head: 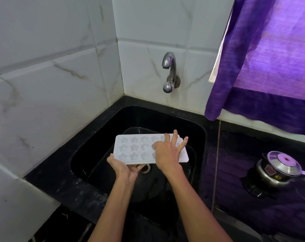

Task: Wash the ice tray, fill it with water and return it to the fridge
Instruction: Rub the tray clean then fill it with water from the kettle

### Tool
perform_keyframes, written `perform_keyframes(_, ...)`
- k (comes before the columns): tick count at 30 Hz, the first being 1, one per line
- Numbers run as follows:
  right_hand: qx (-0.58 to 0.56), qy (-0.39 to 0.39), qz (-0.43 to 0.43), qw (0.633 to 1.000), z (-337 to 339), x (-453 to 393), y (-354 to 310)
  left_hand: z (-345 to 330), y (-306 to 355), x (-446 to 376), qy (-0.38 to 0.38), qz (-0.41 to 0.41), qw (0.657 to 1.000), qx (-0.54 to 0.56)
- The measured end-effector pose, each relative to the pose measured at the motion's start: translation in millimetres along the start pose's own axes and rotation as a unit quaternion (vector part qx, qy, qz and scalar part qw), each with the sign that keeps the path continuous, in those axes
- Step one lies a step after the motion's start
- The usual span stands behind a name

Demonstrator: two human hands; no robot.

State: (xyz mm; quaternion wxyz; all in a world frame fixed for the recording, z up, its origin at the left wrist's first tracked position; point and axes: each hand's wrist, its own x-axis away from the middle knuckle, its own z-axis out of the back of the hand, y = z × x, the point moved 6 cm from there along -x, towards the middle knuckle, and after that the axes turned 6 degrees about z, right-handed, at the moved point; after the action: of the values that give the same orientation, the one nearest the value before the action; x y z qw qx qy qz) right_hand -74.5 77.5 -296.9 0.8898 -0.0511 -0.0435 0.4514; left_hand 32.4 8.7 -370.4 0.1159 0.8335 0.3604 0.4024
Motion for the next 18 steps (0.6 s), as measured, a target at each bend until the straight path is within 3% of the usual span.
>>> perform_keyframes(7,-0.002,0.005,0.001,1.000,-1,-1,-4,-1,0,1,-0.001,-0.003,1.000,0.002)
perform_keyframes(12,-0.043,0.080,0.019,0.996,13,1,-8,-3,1,3,-0.004,0.000,1.000,0.003)
perform_keyframes(18,-0.031,0.024,0.072,0.997,8,3,-24,-4,-1,5,-0.004,0.008,1.000,0.008)
